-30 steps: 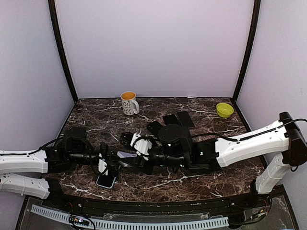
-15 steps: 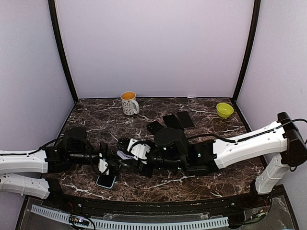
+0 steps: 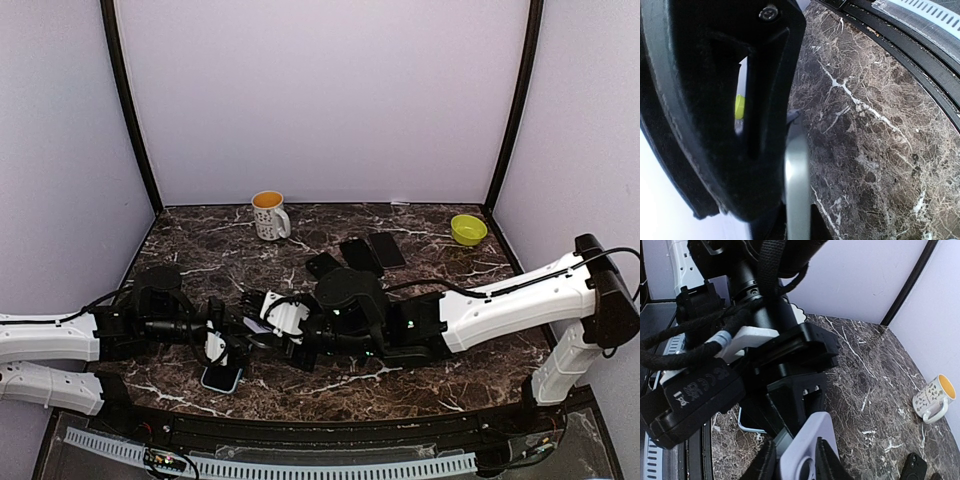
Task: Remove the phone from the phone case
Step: Remove the phone case from the phone.
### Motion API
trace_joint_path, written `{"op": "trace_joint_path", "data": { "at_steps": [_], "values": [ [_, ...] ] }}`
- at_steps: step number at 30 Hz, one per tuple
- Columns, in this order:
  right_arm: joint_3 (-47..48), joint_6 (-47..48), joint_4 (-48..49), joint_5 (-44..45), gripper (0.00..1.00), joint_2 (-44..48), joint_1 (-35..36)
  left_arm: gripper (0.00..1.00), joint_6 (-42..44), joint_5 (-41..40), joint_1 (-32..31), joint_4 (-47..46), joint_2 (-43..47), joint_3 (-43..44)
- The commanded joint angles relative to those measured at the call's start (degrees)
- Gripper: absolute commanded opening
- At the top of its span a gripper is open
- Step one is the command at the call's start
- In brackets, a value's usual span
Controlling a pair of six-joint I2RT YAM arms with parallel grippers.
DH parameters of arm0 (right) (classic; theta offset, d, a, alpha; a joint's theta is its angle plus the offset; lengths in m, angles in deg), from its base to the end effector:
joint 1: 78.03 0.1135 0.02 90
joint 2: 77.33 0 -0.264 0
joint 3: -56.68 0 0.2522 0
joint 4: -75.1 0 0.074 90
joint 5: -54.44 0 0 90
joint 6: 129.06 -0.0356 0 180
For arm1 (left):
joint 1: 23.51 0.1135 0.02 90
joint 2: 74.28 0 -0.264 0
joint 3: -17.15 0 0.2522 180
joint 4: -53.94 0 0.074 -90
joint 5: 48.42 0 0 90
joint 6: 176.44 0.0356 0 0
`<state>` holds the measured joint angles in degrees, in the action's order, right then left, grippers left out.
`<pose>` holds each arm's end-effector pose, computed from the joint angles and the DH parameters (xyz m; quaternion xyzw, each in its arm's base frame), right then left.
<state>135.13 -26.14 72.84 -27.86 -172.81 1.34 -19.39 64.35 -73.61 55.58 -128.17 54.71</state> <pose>0.0765 0.3819 0.2663 -0.5599 0.5918 0.2705 0.5130 0.1229 -0.1685 0.2229 0.7372 0.3144 -0.0730 0.5937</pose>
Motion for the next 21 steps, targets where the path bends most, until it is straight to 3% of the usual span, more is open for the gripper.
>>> {"op": "trace_joint_path", "data": {
  "at_steps": [1,8,21],
  "values": [
    [1.0,0.4,-1.2,1.3,0.18,-1.1,0.6,0.00,-0.7,-0.3,-0.3,-5.2,1.9,1.6],
    [-1.4,0.8,0.9,1.8,0.07,-0.2,1.2,0.00,-2.3,-3.2,-0.3,-7.7,2.3,1.4],
    [-3.6,1.2,-0.8,2.1,0.00,1.1,1.7,0.00,-7.9,-8.1,-0.1,-12.5,3.5,1.9]
  ]
}}
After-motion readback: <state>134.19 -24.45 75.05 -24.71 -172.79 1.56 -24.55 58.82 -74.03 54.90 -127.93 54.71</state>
